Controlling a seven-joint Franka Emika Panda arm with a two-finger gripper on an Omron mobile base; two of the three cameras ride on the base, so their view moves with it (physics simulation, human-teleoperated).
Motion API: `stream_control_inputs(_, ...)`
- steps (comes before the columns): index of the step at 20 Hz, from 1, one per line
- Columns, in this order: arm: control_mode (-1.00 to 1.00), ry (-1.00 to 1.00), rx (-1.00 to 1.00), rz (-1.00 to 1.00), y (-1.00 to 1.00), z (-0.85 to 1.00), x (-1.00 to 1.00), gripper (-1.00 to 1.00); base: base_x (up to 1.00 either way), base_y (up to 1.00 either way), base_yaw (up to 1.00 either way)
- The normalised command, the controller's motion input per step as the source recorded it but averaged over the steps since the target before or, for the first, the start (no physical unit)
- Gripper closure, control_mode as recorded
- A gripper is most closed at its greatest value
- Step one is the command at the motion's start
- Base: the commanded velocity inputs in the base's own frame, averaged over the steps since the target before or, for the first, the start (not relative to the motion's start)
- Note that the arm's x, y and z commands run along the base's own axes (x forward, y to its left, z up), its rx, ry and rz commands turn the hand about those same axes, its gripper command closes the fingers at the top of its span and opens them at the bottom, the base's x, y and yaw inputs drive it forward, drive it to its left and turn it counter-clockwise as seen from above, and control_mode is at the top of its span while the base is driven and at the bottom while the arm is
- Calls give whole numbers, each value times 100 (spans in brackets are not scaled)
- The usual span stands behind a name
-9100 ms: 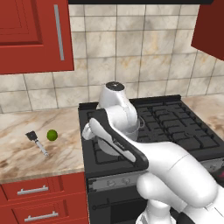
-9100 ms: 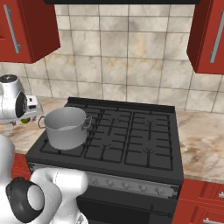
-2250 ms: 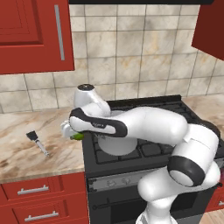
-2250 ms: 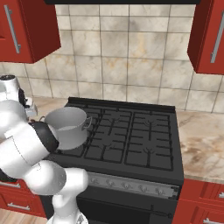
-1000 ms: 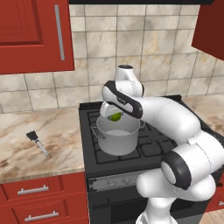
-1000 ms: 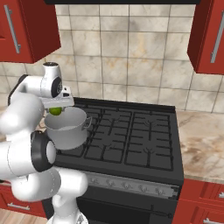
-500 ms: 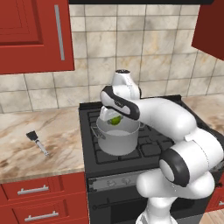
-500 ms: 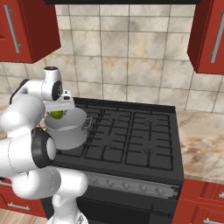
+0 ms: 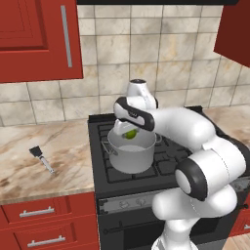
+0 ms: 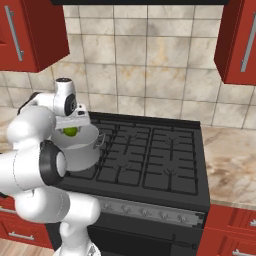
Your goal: Put the onion and lime in the pot. Retrieve the spatula and lightly stir the vegetables in the pot.
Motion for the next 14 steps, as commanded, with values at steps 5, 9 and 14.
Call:
stream_control_inputs(5,-100,0,0,0,-17,-7,5,100,0,0,0)
stream_control_inputs(9,-100,0,0,0,-16,-11,-2,100,0,0,0)
stream_control_inputs(14,-100,0,0,0,-24,-4,3,100,0,0,0)
